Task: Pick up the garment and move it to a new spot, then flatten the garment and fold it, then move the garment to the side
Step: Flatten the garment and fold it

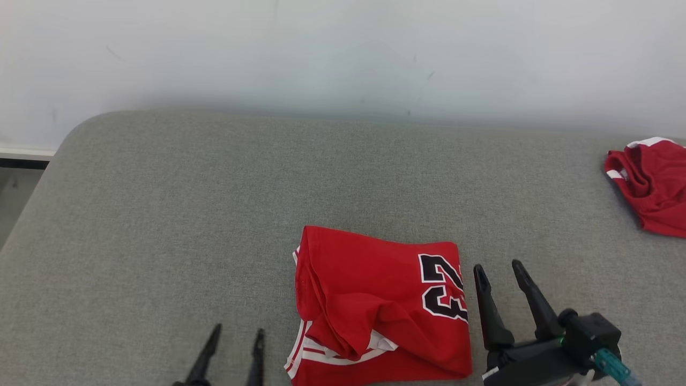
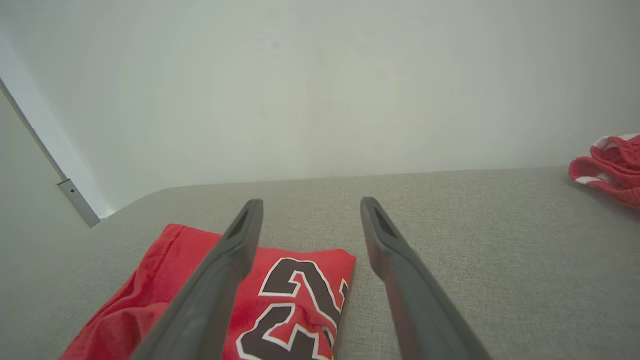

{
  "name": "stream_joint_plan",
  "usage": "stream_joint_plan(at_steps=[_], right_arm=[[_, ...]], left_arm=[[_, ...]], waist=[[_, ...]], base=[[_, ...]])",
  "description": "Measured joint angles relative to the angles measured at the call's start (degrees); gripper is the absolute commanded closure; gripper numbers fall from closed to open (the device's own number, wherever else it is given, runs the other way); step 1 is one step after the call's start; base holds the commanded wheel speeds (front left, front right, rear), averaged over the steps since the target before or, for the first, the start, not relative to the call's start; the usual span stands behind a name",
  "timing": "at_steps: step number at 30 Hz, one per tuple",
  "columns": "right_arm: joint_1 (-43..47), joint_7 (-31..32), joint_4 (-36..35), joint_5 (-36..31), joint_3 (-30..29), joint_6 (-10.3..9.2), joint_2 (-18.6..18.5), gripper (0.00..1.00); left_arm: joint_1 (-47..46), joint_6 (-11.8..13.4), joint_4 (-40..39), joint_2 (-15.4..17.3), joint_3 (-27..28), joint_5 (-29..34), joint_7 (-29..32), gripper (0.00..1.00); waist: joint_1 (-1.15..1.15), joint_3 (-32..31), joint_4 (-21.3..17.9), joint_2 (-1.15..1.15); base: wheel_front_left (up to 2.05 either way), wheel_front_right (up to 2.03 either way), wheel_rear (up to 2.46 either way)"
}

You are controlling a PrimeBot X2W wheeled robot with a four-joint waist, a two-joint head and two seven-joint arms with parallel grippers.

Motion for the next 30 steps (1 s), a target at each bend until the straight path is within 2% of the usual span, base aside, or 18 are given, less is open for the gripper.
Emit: stream_joint_plan(at_steps=[8,10,15,23,30], right_arm=[[4.92,0.01,-1.70,-0.48,-2.70,0.00,2.57,0.00],[6.16,0.00,-1.91,-0.47,-3.13,0.00,3.23,0.00],[6.87,0.00,-2.10,-0.47,-3.01,0.00,3.70,0.00],[6.61,0.00,-1.99,-0.47,-3.07,0.00,3.83,0.00],[6.36,0.00,-1.86,0.10,-2.68,0.00,3.88,0.00]], left_arm=[[-0.02,-0.32,0.81,0.45,-11.35,-0.34,0.00,0.00],[-0.40,-0.33,1.12,1.55,-15.59,-1.36,0.00,0.00],[-1.61,-0.33,2.21,3.11,-20.97,-3.69,0.00,0.00],[-4.29,-0.42,7.39,3.80,-23.81,-5.31,0.00,0.00],[-7.20,-0.42,11.28,3.34,-23.68,-6.77,0.00,0.00]], waist=[[0.00,-0.65,-0.80,0.00],[0.00,-0.72,-1.45,0.00],[0.00,-0.74,-2.55,0.00],[0.00,-0.47,-3.59,0.00],[0.00,0.00,-4.17,0.00]], base=[[0.00,0.00,0.00],[0.00,0.00,0.00],[0.00,0.00,0.00],[0.00,0.00,0.00],[0.00,0.00,0.00]])
